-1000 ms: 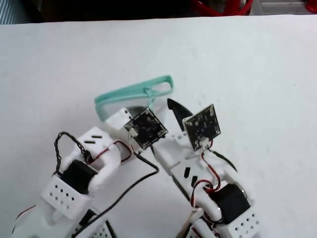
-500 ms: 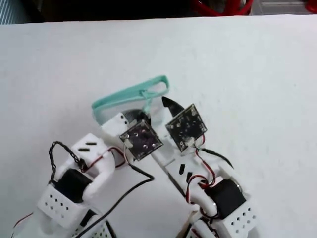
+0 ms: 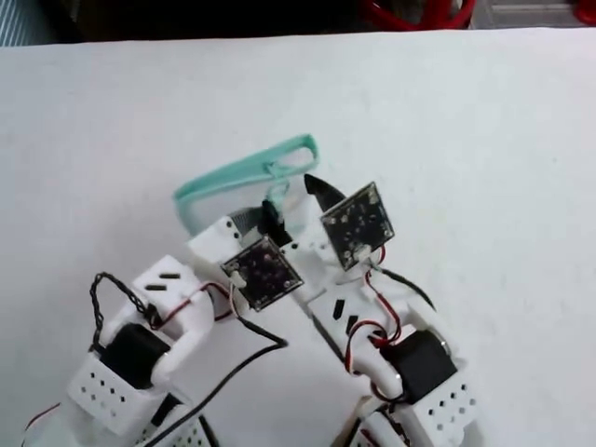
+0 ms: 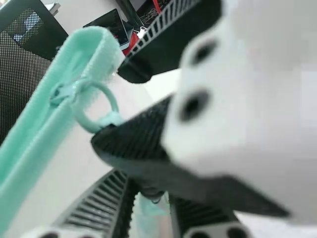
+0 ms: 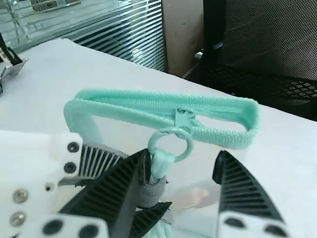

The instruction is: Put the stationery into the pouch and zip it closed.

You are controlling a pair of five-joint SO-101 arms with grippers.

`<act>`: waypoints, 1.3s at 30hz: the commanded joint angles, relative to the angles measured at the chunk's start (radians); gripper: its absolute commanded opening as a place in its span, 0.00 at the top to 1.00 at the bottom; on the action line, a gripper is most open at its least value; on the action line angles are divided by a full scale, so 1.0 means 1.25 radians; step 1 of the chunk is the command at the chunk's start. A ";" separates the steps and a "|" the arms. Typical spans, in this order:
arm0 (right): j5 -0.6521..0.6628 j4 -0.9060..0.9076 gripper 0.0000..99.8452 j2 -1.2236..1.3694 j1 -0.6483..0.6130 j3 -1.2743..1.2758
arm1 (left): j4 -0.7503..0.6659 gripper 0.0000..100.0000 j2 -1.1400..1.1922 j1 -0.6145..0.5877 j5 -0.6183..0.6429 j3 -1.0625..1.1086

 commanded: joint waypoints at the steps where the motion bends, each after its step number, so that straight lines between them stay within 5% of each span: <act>1: -0.028 -0.050 0.80 0.013 0.033 0.011 | 0.000 0.98 -0.017 0.048 -0.007 -0.004; 10: -0.027 -0.260 0.80 0.013 0.031 0.162 | 0.021 0.98 -0.020 0.100 -0.007 -0.004; 13: -0.027 -0.265 0.83 0.010 0.036 0.171 | 0.022 0.98 -0.019 0.126 -0.005 -0.004; 17: -0.026 -0.265 0.99 0.007 0.036 0.172 | 0.016 0.98 -0.019 0.127 -0.004 -0.007; 23: -0.026 -0.266 0.98 0.006 0.072 0.163 | 0.015 0.98 -0.020 0.126 -0.004 -0.011; 28: -0.029 -0.266 0.98 0.012 0.095 0.139 | 0.011 0.81 -0.020 0.073 0.104 -0.025; 31: -0.032 -0.266 0.98 0.013 0.098 0.137 | 0.074 0.74 -0.020 0.025 0.227 -0.081; 39: -0.032 -0.266 0.98 0.013 0.096 0.136 | 0.315 0.74 -0.093 -0.050 0.228 -0.276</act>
